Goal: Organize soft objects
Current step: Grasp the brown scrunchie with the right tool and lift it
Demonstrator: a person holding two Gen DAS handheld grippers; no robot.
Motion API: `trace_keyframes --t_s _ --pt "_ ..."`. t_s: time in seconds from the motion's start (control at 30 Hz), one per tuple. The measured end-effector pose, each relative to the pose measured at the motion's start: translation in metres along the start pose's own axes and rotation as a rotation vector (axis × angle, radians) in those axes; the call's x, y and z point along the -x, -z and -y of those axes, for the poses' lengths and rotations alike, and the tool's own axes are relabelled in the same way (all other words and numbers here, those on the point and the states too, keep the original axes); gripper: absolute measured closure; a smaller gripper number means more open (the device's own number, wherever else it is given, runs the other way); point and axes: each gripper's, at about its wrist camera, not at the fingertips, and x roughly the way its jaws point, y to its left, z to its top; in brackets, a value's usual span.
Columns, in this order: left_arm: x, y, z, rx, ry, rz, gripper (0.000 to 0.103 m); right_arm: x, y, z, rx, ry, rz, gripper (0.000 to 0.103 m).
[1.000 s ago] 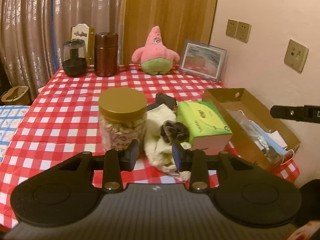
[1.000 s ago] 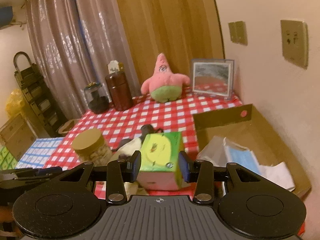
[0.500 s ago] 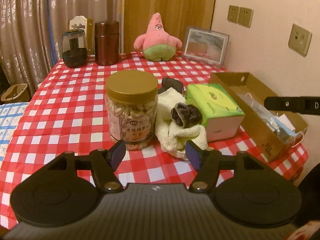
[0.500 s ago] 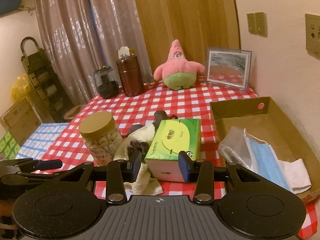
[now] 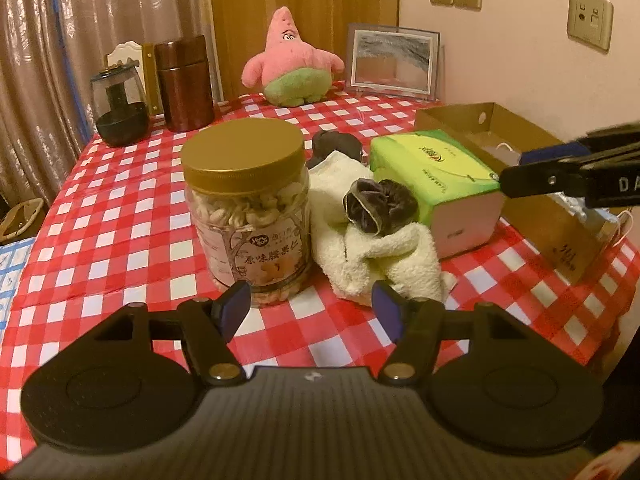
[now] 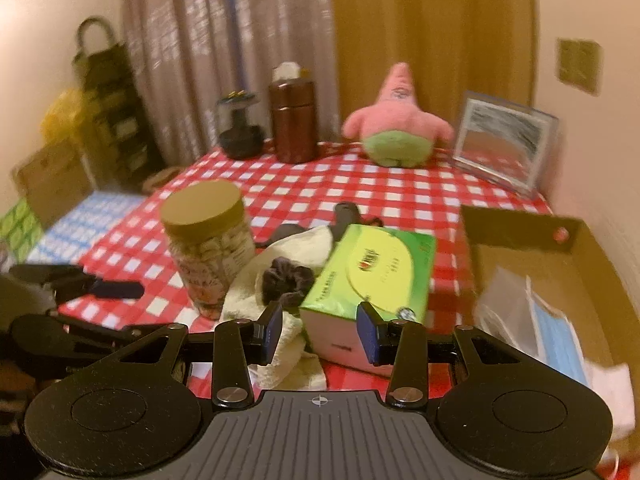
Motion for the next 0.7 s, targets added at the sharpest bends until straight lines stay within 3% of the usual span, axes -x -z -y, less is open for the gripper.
trace_keyframes --t_s 0.2,0.7 --pt "-0.014 0.001 -0.009 0.013 -0.004 -0.006 0.039 -0.037 -0.003 -0.017 0.165 -0.032 -0.037 0.061" --pt "-0.026 0.006 -0.030 0.097 -0.033 -0.007 0.039 -0.113 -0.006 -0.042 0.375 -0.029 -0.089 0.061"
